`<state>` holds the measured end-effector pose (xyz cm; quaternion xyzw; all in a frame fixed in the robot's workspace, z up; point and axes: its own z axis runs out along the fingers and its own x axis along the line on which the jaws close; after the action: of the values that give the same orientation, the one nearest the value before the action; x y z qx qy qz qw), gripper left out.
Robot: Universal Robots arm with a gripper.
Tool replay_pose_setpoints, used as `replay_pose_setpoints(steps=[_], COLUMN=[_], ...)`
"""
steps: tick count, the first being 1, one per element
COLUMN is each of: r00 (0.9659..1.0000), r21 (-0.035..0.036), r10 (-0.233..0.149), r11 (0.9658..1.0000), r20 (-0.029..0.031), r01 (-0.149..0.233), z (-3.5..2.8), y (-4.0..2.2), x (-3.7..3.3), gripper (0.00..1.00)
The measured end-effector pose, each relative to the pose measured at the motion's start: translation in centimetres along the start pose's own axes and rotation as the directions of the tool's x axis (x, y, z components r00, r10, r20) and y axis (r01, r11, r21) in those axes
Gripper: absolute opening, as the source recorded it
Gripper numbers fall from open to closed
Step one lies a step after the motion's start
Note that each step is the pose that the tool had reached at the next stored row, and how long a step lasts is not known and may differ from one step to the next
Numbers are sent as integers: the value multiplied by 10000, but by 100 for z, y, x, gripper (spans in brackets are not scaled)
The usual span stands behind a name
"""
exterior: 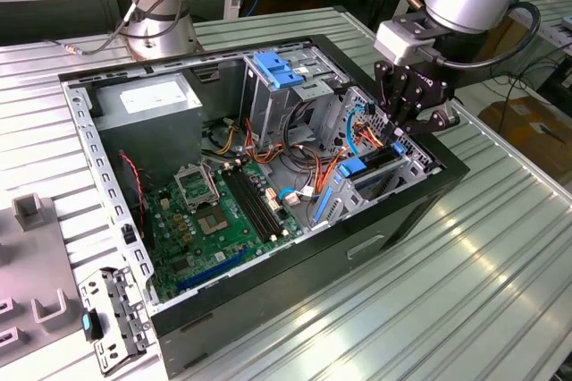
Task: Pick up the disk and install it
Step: 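Insert the second disk wire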
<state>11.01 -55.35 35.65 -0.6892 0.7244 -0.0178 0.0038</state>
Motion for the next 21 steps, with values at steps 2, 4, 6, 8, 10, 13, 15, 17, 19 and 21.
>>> replay_pose_setpoints(steps=[2, 4, 6, 8, 10, 13, 15, 17, 19, 21], r00=[10000, 10000, 10000, 10000, 10000, 10000, 10000, 10000, 10000, 10000], r21=[0, 0, 0, 0, 0, 1, 0, 0, 0, 0], r10=[0, -1, 0, 0, 0, 1, -1, 0, 0, 0], r11=[10000, 10000, 10000, 10000, 10000, 10000, 10000, 10000, 10000, 10000], r20=[1, 0, -1, -1, 0, 1, 2, -2, 0, 1], r01=[0, 1, 0, 0, 0, -1, 1, 0, 0, 0], z=[-1, -1, -2, -2, -3, -4, -4, -16, -142, -211], y=[0, 0, 9, 21, 43, 84, 84, 83, 80, 78], x=[0, 0, 1, 1, 2, 5, 5, 4, 7, 7], gripper=[11, 11, 11, 11, 11, 11, 11, 11, 11, 11])
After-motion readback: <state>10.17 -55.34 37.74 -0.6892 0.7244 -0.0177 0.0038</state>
